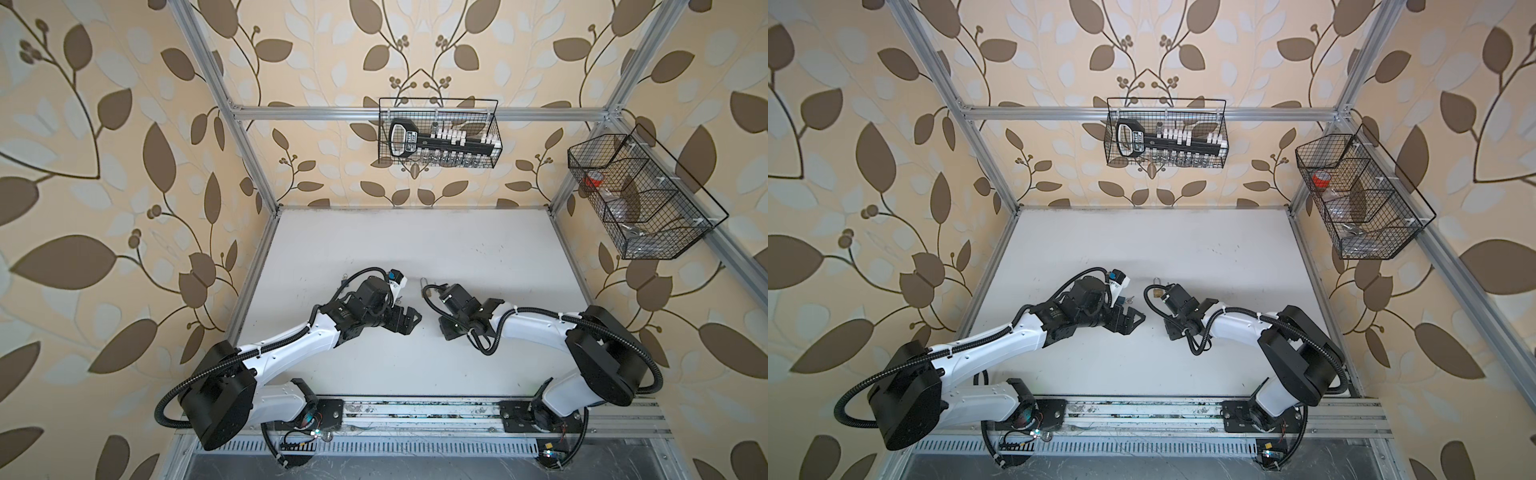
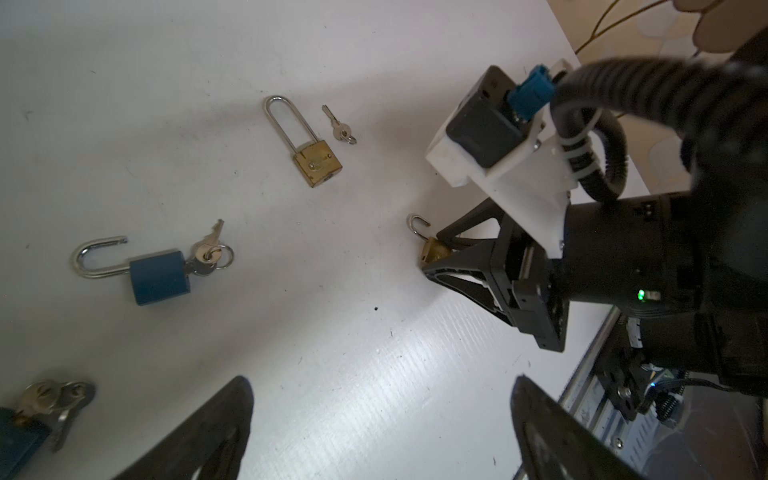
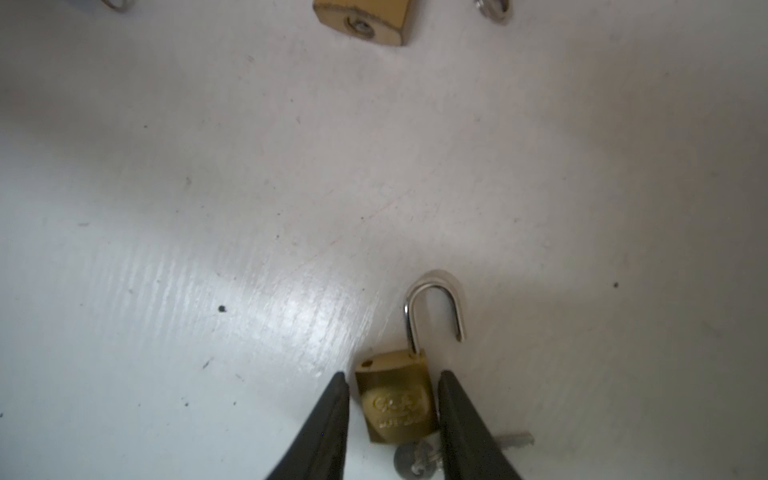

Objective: Lock with the key

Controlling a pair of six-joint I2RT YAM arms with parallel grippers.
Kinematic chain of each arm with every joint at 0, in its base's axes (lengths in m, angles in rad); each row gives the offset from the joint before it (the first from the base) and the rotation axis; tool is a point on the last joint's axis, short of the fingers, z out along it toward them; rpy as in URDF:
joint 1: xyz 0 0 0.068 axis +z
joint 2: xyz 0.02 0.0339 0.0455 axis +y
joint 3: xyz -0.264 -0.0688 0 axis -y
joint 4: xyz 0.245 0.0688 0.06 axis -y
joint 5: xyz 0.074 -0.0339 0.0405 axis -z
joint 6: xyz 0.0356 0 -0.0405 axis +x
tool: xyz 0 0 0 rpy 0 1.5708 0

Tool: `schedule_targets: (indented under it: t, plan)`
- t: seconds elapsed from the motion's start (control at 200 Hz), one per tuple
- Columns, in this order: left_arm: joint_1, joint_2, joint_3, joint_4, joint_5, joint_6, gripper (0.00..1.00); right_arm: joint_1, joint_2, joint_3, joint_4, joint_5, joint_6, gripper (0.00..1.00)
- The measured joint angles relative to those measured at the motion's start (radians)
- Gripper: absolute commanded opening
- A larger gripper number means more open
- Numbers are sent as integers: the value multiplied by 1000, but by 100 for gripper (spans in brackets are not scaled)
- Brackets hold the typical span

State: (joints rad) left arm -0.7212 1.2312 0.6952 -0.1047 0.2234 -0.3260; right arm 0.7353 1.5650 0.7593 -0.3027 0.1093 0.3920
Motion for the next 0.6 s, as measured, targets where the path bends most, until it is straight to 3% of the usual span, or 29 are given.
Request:
schedule_targets:
  t: [0.405,0.601]
  plan:
    - [2,-49,-14,-3,-71,-24,99,25,27,37,-38,60,-4,15]
    - [26,-113,-3,-37,-85,-21,99,23,-121,13,-33,42,-19,0]
